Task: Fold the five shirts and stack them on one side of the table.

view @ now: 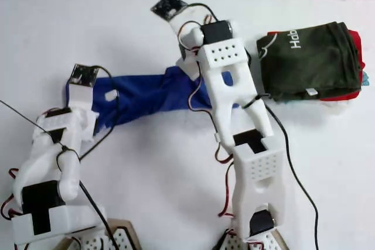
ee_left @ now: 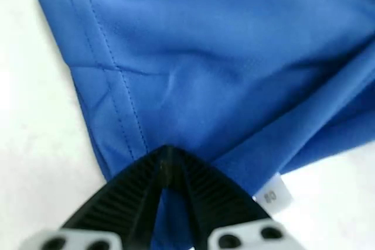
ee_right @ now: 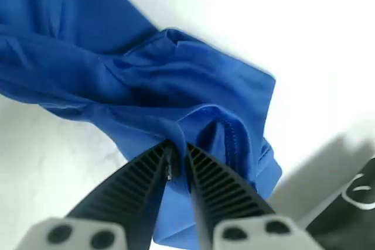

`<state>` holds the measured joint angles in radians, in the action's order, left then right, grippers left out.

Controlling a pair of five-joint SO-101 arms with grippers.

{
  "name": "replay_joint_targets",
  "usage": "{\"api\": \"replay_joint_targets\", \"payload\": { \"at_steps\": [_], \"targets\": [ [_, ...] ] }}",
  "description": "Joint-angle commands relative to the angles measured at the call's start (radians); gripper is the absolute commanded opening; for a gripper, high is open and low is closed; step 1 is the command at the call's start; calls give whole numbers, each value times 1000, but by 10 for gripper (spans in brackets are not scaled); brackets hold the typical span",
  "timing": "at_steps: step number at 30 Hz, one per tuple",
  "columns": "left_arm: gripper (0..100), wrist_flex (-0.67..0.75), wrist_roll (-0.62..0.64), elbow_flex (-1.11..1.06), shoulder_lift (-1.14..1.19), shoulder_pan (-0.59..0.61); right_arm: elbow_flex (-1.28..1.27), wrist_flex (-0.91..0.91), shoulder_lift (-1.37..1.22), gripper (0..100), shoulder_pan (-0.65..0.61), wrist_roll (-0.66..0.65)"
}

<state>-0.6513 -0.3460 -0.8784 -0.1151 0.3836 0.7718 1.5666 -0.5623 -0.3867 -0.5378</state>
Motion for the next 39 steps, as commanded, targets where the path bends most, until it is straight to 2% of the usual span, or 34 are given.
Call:
{"api": "replay_joint_targets", "payload": {
  "at_steps": [1, 10, 12, 16, 18, 22, 27, 31, 37, 39],
  "targets": [
    [24, 14, 5, -2, -23, -8, 41, -33, -22, 18, 4, -9],
    [24, 14, 5, -2, -23, -8, 52, -102, -229, 28, -64, -9],
    [24, 14, 5, -2, -23, -8, 52, -102, -232, 101, -54, -9],
    [24, 14, 5, -2, -23, -8, 84, -62, -171, 315, 1, -6],
    [24, 14, 5, -2, -23, -8, 133, -10, -120, 358, 31, -6],
    [24, 14, 5, -4, -23, -8, 232, 127, -28, 361, 113, -2],
    [24, 14, 5, -2, -23, -8, 238, 202, 42, 361, 232, -6],
    [24, 14, 5, -2, -23, -8, 66, 203, 73, 357, 274, -11],
    [24, 14, 5, -1, -23, -8, -227, 202, 94, 272, 259, -106],
    [24, 14, 5, -1, -23, -8, -269, 202, 99, 276, 251, -107]
  ]
}}
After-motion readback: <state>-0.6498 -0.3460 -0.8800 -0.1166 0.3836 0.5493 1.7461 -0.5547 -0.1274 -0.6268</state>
